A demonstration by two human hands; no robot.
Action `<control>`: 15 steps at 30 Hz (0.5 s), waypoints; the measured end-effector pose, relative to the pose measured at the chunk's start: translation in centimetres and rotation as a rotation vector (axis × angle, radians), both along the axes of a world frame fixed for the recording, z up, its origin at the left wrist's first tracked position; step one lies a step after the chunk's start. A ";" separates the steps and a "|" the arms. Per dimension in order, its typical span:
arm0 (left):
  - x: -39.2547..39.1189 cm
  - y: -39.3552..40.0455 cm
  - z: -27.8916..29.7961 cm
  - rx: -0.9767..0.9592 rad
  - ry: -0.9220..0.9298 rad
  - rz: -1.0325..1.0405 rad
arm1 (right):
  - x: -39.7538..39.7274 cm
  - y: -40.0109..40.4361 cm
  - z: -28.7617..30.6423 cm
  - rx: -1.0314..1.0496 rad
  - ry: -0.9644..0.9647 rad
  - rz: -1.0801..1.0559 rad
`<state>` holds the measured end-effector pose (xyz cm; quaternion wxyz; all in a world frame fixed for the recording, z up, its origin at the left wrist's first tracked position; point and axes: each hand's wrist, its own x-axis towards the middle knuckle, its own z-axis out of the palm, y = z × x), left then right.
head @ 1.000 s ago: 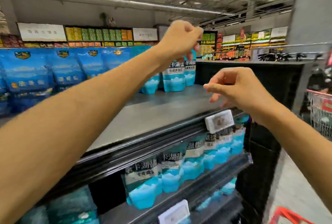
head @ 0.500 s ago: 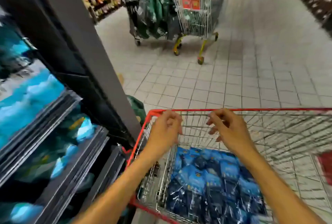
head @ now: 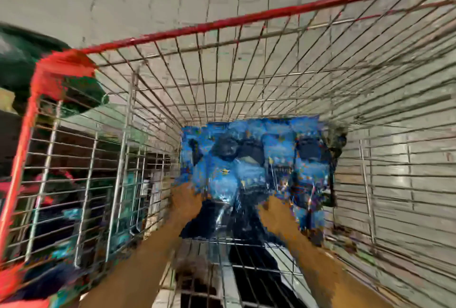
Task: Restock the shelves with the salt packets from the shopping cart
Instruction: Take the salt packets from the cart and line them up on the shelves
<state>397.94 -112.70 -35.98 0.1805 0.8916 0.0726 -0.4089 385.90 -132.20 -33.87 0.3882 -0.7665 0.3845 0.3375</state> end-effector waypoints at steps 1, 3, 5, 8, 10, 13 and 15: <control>0.2 0.5 -1.3 0.003 -0.020 0.024 | 0.2 1.3 -1.8 0.048 0.047 0.018; 0.6 1.4 -3.8 0.019 -0.070 0.039 | 1.0 3.8 -4.2 0.172 0.110 -0.054; 0.9 2.0 -5.7 0.057 -0.029 -0.002 | 1.7 6.1 -6.1 0.307 0.150 -0.207; 1.0 2.5 -7.7 0.068 0.013 -0.018 | 2.0 9.3 -8.5 0.312 0.206 -0.433; 1.0 2.7 -8.5 0.110 0.002 -0.031 | 1.9 10.8 -9.3 0.157 0.231 -0.547; 1.4 2.9 -9.1 0.131 0.010 -0.085 | 1.5 12.1 -9.9 0.135 0.234 -0.778; 1.8 2.8 -9.0 0.176 0.043 -0.095 | 1.0 12.1 -10.1 0.237 0.232 -0.833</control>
